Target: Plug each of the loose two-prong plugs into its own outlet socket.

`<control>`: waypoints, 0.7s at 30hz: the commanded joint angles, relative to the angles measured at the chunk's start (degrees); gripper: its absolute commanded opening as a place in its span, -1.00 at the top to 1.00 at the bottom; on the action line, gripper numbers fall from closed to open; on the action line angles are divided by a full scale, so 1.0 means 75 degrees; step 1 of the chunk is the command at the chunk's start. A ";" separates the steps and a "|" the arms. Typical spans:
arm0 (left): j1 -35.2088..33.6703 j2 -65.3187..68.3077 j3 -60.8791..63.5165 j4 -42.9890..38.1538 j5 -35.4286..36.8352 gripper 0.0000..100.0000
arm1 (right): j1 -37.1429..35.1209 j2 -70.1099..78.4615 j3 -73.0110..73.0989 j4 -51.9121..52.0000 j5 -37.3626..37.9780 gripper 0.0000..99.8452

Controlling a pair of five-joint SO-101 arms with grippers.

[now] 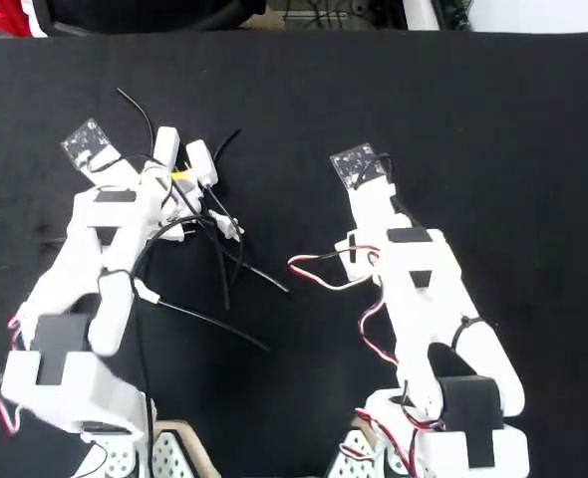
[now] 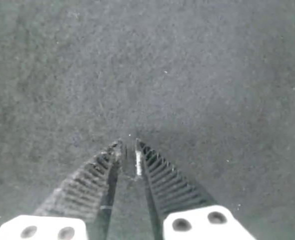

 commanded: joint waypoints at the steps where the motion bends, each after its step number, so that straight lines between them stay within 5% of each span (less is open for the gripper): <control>1: -0.0064 0.0504 -0.0791 -0.0211 0.0094 0.40 | -0.0059 -0.0029 -0.0299 -0.0129 0.0047 0.94; 7: -0.0053 0.0891 -0.1131 -0.0012 0.0094 0.42 | -0.0059 -0.0029 -0.0299 -0.0129 0.0047 0.94; 15: -0.0029 0.0891 -0.1366 0.0610 0.0023 0.76 | -0.0059 -0.0029 -0.0299 -0.0129 0.0047 0.94; 21: 0.0217 0.0961 -0.1330 0.0598 -0.1032 0.82 | -0.0059 -0.0029 -0.0287 -0.0129 0.0047 0.94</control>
